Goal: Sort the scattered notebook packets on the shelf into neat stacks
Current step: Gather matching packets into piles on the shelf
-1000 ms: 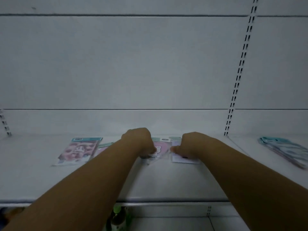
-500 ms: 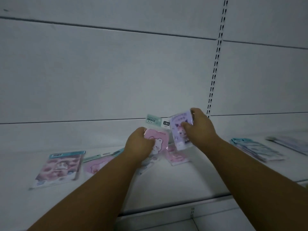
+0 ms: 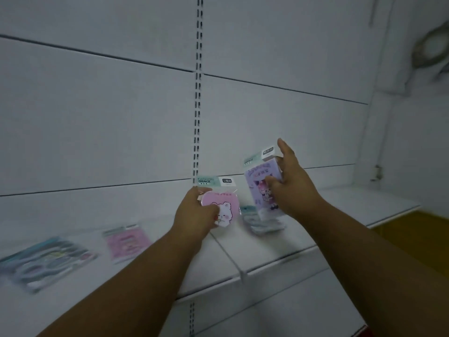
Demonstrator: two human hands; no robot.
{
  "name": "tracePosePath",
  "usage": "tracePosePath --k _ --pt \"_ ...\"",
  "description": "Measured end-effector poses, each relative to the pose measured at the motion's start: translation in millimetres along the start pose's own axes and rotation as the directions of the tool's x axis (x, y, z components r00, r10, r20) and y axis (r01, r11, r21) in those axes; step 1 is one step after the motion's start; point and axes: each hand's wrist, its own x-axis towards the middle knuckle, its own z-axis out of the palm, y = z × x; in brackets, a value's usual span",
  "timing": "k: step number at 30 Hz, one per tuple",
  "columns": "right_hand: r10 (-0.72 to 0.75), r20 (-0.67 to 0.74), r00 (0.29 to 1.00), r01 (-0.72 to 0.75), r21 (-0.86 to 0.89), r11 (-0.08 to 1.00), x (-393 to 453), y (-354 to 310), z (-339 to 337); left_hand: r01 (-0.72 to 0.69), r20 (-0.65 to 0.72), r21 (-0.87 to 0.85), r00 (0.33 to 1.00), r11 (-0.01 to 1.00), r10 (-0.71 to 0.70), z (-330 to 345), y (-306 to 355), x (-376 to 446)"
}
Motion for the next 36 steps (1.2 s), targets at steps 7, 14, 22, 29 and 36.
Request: tracePosePath --k 7,14,22,29,36 --pt "0.104 -0.056 0.993 -0.106 -0.042 0.993 26.4 126.9 -113.4 0.017 0.015 0.024 1.0 1.0 -0.017 156.5 -6.0 15.9" --pt "0.18 -0.029 0.983 -0.181 -0.028 0.983 80.9 208.7 -133.4 0.071 -0.03 0.031 0.997 0.997 -0.071 225.1 -19.0 55.8" --pt "0.203 0.177 0.963 -0.212 0.033 0.977 132.8 259.7 -79.0 0.142 -0.084 -0.186 0.984 0.972 -0.16 246.2 -24.5 112.7" --pt "0.204 0.409 0.889 -0.107 -0.248 0.963 163.1 294.3 -56.1 0.166 -0.114 -0.121 0.977 0.979 -0.18 270.2 -31.7 123.8" --pt "0.167 0.58 0.798 0.095 -0.394 0.914 186.1 328.9 -61.0 0.168 -0.214 0.002 0.963 0.986 -0.163 303.1 -42.0 126.5"
